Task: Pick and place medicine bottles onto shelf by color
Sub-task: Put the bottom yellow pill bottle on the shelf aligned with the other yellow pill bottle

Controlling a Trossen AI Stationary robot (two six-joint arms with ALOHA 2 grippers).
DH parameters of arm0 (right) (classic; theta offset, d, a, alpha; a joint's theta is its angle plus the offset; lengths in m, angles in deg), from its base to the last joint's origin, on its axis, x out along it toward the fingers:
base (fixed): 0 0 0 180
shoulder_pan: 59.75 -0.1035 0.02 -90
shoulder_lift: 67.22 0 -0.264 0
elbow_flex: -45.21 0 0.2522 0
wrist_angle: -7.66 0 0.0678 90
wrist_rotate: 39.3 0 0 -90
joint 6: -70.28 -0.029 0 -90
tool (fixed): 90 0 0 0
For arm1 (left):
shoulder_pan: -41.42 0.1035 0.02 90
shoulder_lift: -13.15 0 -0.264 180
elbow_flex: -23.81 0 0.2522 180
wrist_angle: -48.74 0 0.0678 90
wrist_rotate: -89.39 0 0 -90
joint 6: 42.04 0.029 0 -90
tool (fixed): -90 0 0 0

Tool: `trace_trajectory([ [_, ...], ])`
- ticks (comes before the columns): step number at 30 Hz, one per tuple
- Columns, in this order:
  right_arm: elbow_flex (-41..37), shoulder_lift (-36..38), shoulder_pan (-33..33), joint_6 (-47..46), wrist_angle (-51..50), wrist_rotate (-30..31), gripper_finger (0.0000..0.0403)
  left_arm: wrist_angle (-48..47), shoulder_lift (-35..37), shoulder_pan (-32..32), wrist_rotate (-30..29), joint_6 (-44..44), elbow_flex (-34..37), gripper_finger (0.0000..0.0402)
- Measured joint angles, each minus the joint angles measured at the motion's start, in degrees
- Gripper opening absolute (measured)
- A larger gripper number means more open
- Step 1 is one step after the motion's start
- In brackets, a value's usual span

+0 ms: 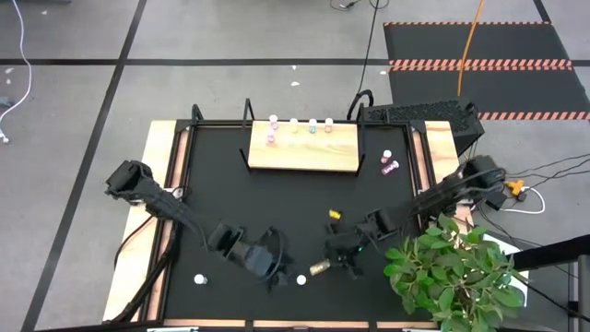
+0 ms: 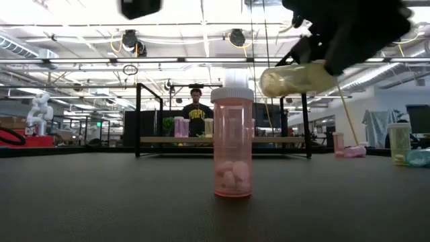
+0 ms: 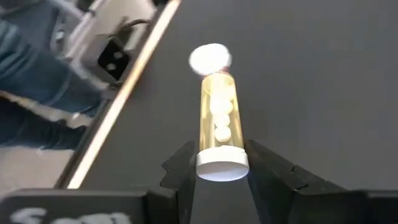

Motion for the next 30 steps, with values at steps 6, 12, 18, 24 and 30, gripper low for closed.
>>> trace_trajectory([
  [6, 0.00, 9.35, 6.82, -5.51, -9.38, 0.40, 0.0123, -5.94, 0.04, 8.80, 2.66, 18.44, -5.22, 0.0211],
  [12, 0.00, 15.90, 17.60, -23.08, -9.68, 0.25, 0.0123, -7.72, 0.04, 16.51, 2.68, 52.00, -6.43, 0.0212],
  [18, -0.01, 19.47, 27.53, -41.11, -9.56, -1.93, 0.0123, -9.69, 0.00, 23.34, 1.33, 68.20, -6.41, 0.0212],
  [24, -0.02, 19.51, 30.71, -49.58, -4.96, -5.86, 0.0123, -8.81, 0.00, 29.15, 1.14, 75.33, -6.41, 0.0211],
  [30, 0.00, 19.51, 31.19, -53.55, -2.37, -5.86, 0.0123, -8.78, 0.00, 30.92, 6.56, 80.65, -6.41, 0.0211],
])
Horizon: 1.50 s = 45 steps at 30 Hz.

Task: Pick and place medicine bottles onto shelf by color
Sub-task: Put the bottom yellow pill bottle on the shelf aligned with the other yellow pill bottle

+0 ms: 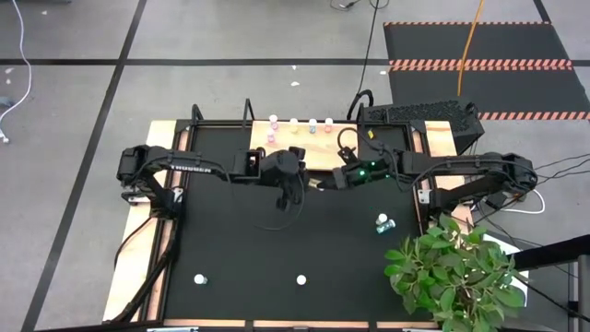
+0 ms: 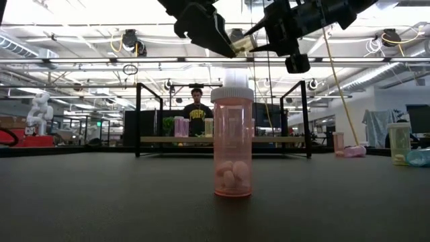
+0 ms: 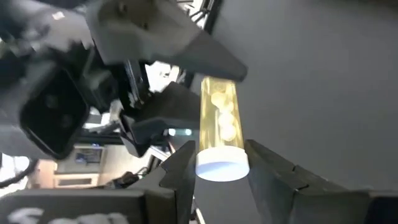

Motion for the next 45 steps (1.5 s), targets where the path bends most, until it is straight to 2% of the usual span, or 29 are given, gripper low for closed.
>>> trace_trajectory([
  [5, 0.00, 0.00, 0.00, -0.65, 1.70, -0.02, 0.0123, 0.04, 0.00, -0.24, 0.05, 0.98, 0.02, 0.0201],
  [13, -0.01, 0.00, -0.02, -0.82, 1.51, -0.03, 0.0123, 1.05, 0.00, -0.28, -0.21, -2.82, 0.04, 0.0111],
  [18, -0.02, 0.00, 0.16, 0.01, 1.49, 0.01, 0.0123, 0.90, 0.00, -0.33, -0.37, -4.24, 0.04, 0.0091],
  [21, -0.03, 0.00, 0.22, 7.11, 2.34, 1.06, 0.0125, 0.90, 0.00, -0.26, -0.77, -5.60, 0.04, 0.0105],
  [26, -0.03, 1.73, 0.60, 22.09, 8.02, 8.60, 0.0154, 2.46, 0.00, 0.99, -0.65, -12.34, 0.04, 0.0128],
  [30, -0.02, 4.61, 0.64, 32.85, 12.32, 15.67, 0.0190, 4.80, 0.00, 2.67, -0.42, -17.56, 0.07, 0.0116],
  [34, 0.01, 8.24, 1.02, 40.58, 16.52, 19.81, 0.0218, 7.45, 0.00, 4.66, 0.89, -20.69, 0.07, 0.0089],
  [40, 0.00, 13.88, 2.29, 44.83, 13.97, 20.63, 0.0230, 9.99, 0.14, 7.33, 4.91, -23.98, 0.07, 0.0072],
  [45, -1.08, 16.26, 1.90, 45.61, 1.45, 23.72, 0.0231, 11.79, 2.26, 8.81, 6.13, -25.76, 0.09, 0.0079],
])
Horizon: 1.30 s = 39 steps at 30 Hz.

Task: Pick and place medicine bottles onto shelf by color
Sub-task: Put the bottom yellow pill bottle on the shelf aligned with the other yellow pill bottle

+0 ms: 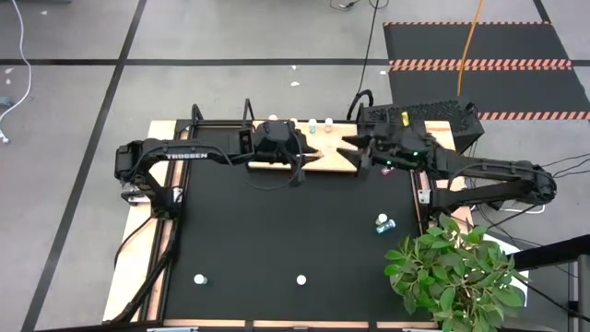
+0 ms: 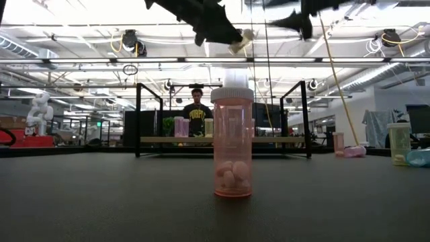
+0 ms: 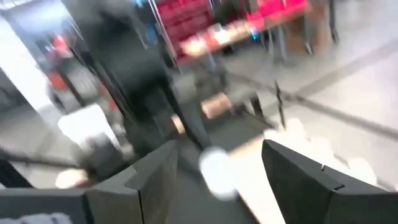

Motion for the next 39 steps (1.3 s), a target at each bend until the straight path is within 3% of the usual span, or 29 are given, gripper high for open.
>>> trace_trajectory([
  [3, -4.39, 0.71, -0.71, -3.32, 0.84, 0.66, 0.0231, 2.41, 1.38, 0.72, 0.17, -1.48, 0.00, 0.0080],
  [9, -14.07, -0.67, -1.24, -6.82, 26.60, 0.60, 0.0231, 10.93, 3.82, 2.39, 4.63, -9.59, -0.04, 0.0080],
  [17, -15.26, -4.85, -1.21, 1.19, 40.43, -1.29, 0.0231, 21.13, 2.31, 2.02, 10.11, -14.71, -0.04, 0.0081],
  [25, -15.24, -5.24, -0.44, 2.29, 41.67, -7.07, 0.0228, 23.83, 0.65, 1.70, 11.46, -16.05, -0.05, 0.0081],
  [39, -15.20, -5.24, 1.45, 0.47, 40.91, -10.16, 0.0174, 29.35, -2.95, 1.29, 12.51, -16.25, -0.11, 0.0080],
])
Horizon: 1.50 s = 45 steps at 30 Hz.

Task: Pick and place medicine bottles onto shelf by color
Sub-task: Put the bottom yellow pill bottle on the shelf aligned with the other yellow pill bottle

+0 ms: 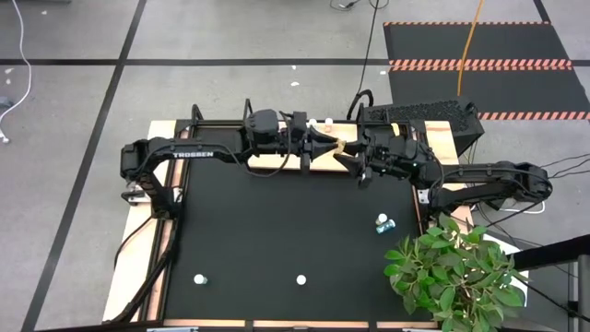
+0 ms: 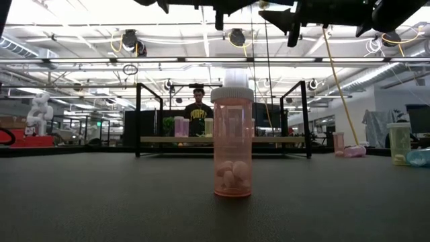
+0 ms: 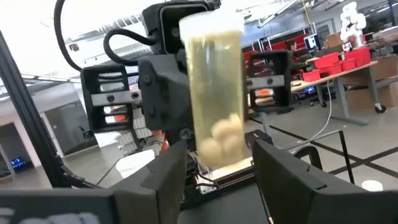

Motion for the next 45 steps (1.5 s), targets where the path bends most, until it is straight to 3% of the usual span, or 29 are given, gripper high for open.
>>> trace_trajectory([
  [11, 0.00, 0.00, 1.00, -3.21, -2.50, 0.13, 0.0018, -0.57, -0.20, 0.00, 0.00, -0.29, 0.09, 0.0081],
  [13, 0.00, 0.00, 1.00, -3.21, -3.29, 0.11, 0.0005, -1.92, -0.11, 0.01, 0.00, 0.98, 0.09, 0.0081],
  [17, 0.04, 0.26, 1.02, -4.22, -10.09, -4.30, 0.0029, -9.49, 2.52, 0.86, 0.04, 5.87, 0.13, 0.0081],
  [21, 0.04, 0.26, -1.27, -3.13, -24.75, -10.36, 0.0066, -20.41, 5.31, 1.42, 0.00, 15.01, -0.02, 0.0086],
  [25, 1.95, -0.98, -6.08, 2.98, -40.75, -9.61, 0.0110, -35.48, 3.48, 1.11, -1.09, 25.57, 0.11, 0.0115],
  [30, 13.09, -7.78, -11.38, 20.55, -58.39, -2.80, 0.0167, -45.81, -1.02, 1.01, -6.32, 31.46, 0.17, 0.0171],
  [36, 26.59, -22.96, -14.46, 58.49, -72.37, 8.17, 0.0209, -48.91, -0.07, 0.83, -19.33, 31.85, 0.15, 0.0203],
  [41, 28.26, -32.70, -13.57, 82.18, -73.97, 13.04, 0.0209, -52.55, 4.43, 0.74, -24.63, 28.89, 0.09, 0.0198],
  [45, 28.13, -37.66, -12.29, 92.38, -72.77, 15.19, 0.0196, -56.09, 7.84, 0.14, -25.12, 23.83, 0.09, 0.0191],
])
